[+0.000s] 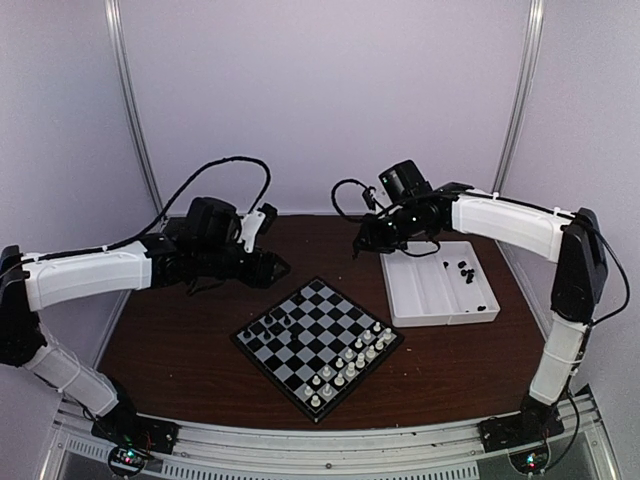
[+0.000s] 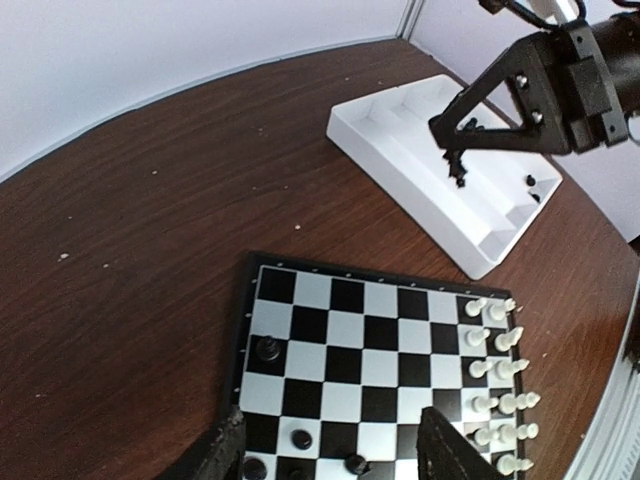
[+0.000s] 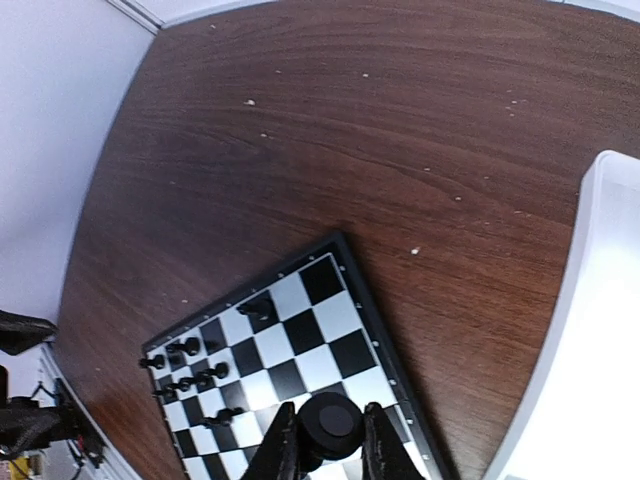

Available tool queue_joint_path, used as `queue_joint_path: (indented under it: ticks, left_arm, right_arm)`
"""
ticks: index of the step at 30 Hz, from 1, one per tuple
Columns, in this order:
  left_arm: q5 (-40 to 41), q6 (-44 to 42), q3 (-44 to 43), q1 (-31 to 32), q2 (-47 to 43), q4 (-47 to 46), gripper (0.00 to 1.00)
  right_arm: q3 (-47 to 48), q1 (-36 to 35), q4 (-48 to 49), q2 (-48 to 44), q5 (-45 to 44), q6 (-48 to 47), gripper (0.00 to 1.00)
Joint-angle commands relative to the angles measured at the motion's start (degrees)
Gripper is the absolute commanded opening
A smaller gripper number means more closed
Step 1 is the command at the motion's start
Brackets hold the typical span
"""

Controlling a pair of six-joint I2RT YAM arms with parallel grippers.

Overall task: Set up the chess pieces on the board
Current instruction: Place the chess piece on the chessboard.

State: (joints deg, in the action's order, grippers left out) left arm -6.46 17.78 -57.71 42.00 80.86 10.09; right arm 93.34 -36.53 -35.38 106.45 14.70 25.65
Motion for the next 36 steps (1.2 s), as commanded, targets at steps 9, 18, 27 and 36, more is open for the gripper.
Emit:
queue_joint_path:
  ticks: [9, 18, 27, 36]
  left_arm:
    - [1.1, -1.2, -13.1, 7.1, 11.7, -5.5, 0.7]
    - [2.3, -2.8, -19.6, 7.2, 17.2, -3.3, 0.62]
    - [3.5, -4.0, -22.3, 7.2, 19.4, -3.0, 0.42]
    - [5.5, -4.4, -21.3, 7.2, 19.0, -4.5, 0.3]
  right_arm:
    - [-15.7, 0.0, 35.2, -5.9, 17.5, 27.4, 0.15]
    - [-18.9, -0.6, 42.2, -6.1, 20.0, 32.5, 0.14]
    - [-19.3, -1.2, 44.2, -5.4, 20.8, 34.2, 0.14]
    - [-19.9, -1.6, 47.8, -4.3, 21.7, 37.0, 0.14]
